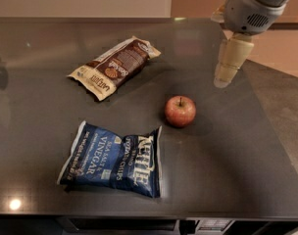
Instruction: Pick brown chip bag
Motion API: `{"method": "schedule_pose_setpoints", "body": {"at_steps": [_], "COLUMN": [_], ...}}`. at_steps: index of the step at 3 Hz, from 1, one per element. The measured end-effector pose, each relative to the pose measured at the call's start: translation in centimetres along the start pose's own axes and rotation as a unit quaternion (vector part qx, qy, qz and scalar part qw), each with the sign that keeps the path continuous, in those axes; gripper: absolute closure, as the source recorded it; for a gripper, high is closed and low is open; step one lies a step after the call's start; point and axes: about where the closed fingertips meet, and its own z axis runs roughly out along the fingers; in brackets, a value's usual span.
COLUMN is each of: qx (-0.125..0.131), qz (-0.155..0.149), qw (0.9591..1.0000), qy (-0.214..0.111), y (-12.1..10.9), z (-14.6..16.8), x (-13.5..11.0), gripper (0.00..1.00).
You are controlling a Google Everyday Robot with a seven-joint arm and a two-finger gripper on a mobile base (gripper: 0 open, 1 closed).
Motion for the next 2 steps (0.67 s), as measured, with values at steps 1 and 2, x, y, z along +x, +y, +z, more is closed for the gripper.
{"method": "schedule_pose_setpoints", "body": {"at_steps": [1,2], "qx": [-0.005,-0.003], "qz": [-0.023,-0.037], "qw": [0.9997,0.9991], "qy": [-0.012,-0.018], "y": [-2.8,-5.1], "z": [2.8,5.3], "x": [-2.1,-3.7], "gripper": [0.0,0.0]}}
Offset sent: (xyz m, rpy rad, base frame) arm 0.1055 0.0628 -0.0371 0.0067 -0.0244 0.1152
